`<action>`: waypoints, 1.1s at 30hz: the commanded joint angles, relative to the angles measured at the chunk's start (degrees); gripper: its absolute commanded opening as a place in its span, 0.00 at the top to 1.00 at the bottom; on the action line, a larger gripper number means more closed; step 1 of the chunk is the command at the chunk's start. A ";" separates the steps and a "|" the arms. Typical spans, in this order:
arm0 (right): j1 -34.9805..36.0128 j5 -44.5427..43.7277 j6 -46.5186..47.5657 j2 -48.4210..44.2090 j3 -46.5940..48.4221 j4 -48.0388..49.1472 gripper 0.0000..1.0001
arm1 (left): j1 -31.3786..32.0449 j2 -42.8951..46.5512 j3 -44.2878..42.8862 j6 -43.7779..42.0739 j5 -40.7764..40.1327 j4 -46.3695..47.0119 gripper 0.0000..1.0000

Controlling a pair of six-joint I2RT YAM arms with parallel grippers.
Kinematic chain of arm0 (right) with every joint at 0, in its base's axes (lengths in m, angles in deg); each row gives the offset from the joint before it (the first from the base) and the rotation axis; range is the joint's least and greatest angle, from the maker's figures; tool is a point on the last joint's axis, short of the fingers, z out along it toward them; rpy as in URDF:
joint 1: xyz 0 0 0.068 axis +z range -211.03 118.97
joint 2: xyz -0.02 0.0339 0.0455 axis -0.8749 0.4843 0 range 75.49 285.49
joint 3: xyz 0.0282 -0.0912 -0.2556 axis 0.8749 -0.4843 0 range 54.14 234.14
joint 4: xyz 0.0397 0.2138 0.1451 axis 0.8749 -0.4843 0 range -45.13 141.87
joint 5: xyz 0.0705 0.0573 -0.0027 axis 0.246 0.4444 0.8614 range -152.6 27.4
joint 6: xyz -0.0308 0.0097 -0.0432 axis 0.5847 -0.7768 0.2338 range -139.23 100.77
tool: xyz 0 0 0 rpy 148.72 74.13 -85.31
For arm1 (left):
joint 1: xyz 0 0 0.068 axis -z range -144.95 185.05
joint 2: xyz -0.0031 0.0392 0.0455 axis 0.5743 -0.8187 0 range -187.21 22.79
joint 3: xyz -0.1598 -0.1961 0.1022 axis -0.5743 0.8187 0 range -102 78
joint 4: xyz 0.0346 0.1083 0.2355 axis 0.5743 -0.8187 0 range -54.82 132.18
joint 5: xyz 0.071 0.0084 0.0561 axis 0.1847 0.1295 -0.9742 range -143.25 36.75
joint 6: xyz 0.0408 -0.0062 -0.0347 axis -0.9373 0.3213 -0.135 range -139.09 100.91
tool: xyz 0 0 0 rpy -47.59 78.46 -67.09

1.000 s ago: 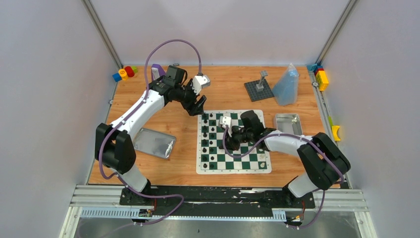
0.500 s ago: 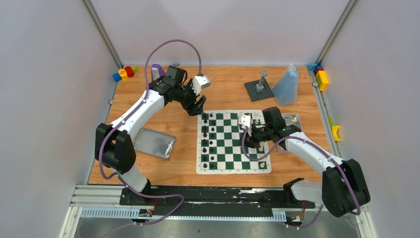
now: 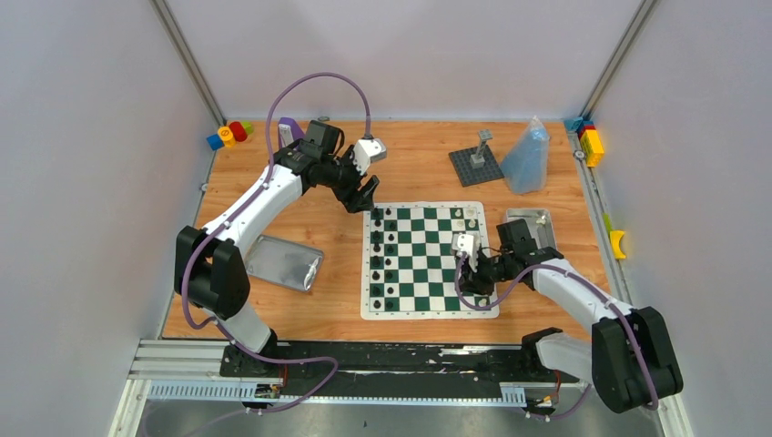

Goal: Set up the chess pieces on the board
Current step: Place the chess piece on the chessboard.

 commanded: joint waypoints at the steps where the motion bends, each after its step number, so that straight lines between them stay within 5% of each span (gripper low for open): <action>1: -1.43 0.45 0.61 -2.11 0.02 0.92 1.00 | -0.41 -0.42 -2.00 -0.67 0.89 -0.10 0.19; 33: -1.80 -4.93 0.19 -0.55 1.56 -0.70 0.89 | -0.43 -1.12 -2.82 -0.56 1.12 -0.48 0.19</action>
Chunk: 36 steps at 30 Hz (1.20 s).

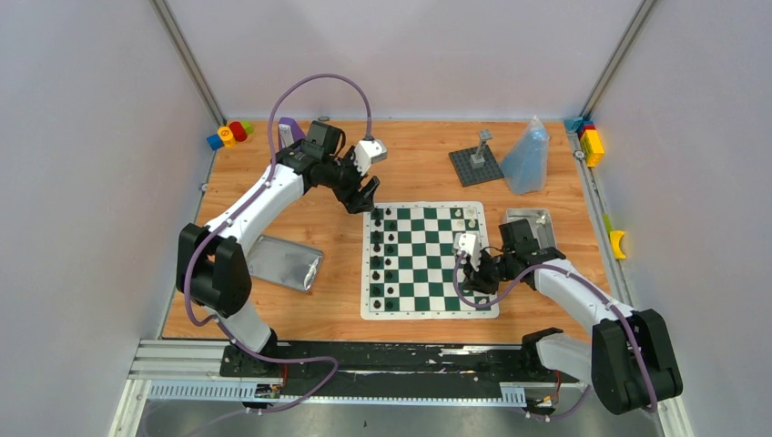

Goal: Set up the chess pieces on the board
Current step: Place the chess piece on the chessboard.

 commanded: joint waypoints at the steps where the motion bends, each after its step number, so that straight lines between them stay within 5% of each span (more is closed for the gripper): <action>1: -0.21 0.55 0.25 0.40 1.83 0.40 0.88 | -0.45 -0.20 -2.76 -0.56 1.04 -0.37 0.19; 20: -0.22 0.49 -0.35 0.14 1.80 0.40 0.80 | -0.46 0.06 -2.50 -0.64 1.03 -0.38 0.19; 36: -0.18 -0.16 -1.13 -1.84 1.51 -0.08 0.84 | -0.41 0.06 -2.42 -0.64 1.12 -0.46 0.19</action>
